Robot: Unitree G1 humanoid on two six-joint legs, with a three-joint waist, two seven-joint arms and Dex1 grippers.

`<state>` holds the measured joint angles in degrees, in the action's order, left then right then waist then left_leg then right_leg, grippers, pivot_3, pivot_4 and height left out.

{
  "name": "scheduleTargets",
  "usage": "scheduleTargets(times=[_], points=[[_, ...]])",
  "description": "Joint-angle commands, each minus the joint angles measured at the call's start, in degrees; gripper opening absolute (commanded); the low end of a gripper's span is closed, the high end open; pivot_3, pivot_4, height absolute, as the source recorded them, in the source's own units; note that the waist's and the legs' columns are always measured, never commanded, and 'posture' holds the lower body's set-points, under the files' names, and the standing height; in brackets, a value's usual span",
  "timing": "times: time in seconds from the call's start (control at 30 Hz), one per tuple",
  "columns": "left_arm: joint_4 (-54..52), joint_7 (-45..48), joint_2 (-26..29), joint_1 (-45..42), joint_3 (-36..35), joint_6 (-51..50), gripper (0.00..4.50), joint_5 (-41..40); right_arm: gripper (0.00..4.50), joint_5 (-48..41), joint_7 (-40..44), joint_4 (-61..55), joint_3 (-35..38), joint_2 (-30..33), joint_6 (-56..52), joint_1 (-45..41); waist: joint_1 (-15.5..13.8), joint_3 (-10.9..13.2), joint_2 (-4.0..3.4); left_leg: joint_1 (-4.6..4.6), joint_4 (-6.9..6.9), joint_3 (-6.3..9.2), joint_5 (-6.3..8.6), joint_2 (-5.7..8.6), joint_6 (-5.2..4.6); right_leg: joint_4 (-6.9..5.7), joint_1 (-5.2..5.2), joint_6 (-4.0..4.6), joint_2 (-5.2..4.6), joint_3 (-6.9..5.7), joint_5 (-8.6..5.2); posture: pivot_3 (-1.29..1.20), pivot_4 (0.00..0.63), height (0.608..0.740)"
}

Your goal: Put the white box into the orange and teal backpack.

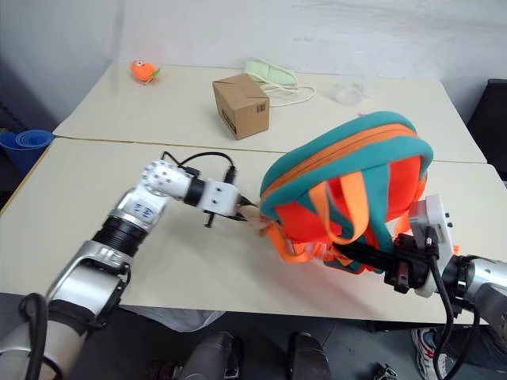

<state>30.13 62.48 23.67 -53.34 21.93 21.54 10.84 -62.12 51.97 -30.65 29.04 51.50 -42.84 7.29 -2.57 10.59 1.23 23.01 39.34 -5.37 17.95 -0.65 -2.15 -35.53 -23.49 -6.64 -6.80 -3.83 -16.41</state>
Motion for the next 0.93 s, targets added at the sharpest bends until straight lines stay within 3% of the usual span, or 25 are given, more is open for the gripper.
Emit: scheduleTargets(times=[0.03,0.13,0.3,0.33,0.5,0.63,0.73,0.77,0.83,0.93], points=[[1.69,-8.4,-4.14,-0.26,-0.26,-2.12,0.72,2.67,0.0,0.81,1.8,0.58,1.9,0.59,1.6,-0.67,-0.21,0.0,0.0,0.01,0.0,0.0,0.0,0.0,0.0,-0.01,-0.01,0.0,0.01,-0.01,0.0,0.0,0.15,0.74],[1.34,-9.75,-5.76,-0.43,-2.75,-5.83,0.72,0.26,0.0,0.91,3.38,1.16,2.34,1.21,1.5,-0.95,-0.28,0.0,0.0,0.03,0.0,0.01,-0.01,-0.01,-0.01,-0.05,-0.03,0.0,0.02,-0.03,0.0,0.0,0.15,0.74],[-0.41,-6.57,-3.19,1.55,-3.33,-8.64,0.72,-1.43,0.0,2.09,4.57,3.17,2.3,2.1,0.92,-1.93,0.15,0.0,0.0,0.04,0.0,0.0,-0.02,-0.05,0.01,-0.05,-0.06,0.0,0.08,-0.04,0.0,0.0,0.15,0.74],[-1.33,-4.81,-2.54,2.31,-4.2,-11.1,0.72,-3.26,0.34,2.77,4.64,4.29,2.31,2.74,0.46,-2.14,0.28,0.0,0.0,0.03,0.0,0.0,-0.02,-0.05,0.01,-0.05,-0.05,0.0,0.07,-0.04,0.0,0.0,0.15,0.74],[-10.97,4.29,1.24,5.89,-11.22,-32.12,2.28,-17.2,1.91,4.14,10.33,10.15,8.37,7.51,-1.56,0.71,1.08,0.0,-0.01,0.05,0.0,0.03,-0.02,-0.06,0.02,-0.06,-0.06,0.0,0.05,-0.05,0.0,0.0,0.15,0.74],[-16.86,10.69,9.86,8.24,-17.97,-44.56,3.48,-26.37,3.21,9.49,20.63,21.12,19.78,13.01,-2.01,7.73,1.22,0.01,-0.01,0.08,0.0,0.02,-0.03,-0.07,0.02,-0.04,-0.05,0.01,0.1,-0.06,-0.01,0.0,0.15,0.74],[-18.84,14.91,19.83,8.98,-27.11,-55.66,4.46,-35.3,4.27,14.43,26.36,34.23,30.06,16.87,-2.11,12.25,1.52,0.02,-0.02,-0.01,-0.05,-0.01,-0.01,-0.11,0.05,0.0,-0.02,0.03,0.14,-0.03,-0.01,0.0,0.15,0.74],[-19.61,15.13,22.49,9.34,-30.55,-58.95,4.5,-38.33,4.49,15.77,26.64,37.42,32.19,17.14,-1.41,12.8,1.66,0.02,-0.02,0.01,-0.06,-0.02,-0.01,-0.11,0.05,0.0,-0.05,0.03,0.14,-0.02,-0.02,0.0,0.15,0.74],[-21.65,13.69,24.58,10.05,-34.07,-62.94,4.5,-41.99,4.49,17.17,26.5,39.54,33.38,16.45,0.04,12.47,1.86,0.01,-0.02,-0.04,-0.12,0.01,0.0,-0.15,0.08,0.04,-0.02,0.07,0.15,-0.04,-0.04,0.0,0.15,0.74],[-25.87,7.81,22.32,13.41,-35.27,-62.24,4.5,-41.83,4.49,17.64,22.22,36.97,30.94,11.92,2.04,9.31,1.82,0.01,-0.02,-0.37,-0.15,0.01,0.03,-0.13,0.12,0.12,0.34,0.07,0.05,0.0,-0.04,0.0,0.15,0.74]])
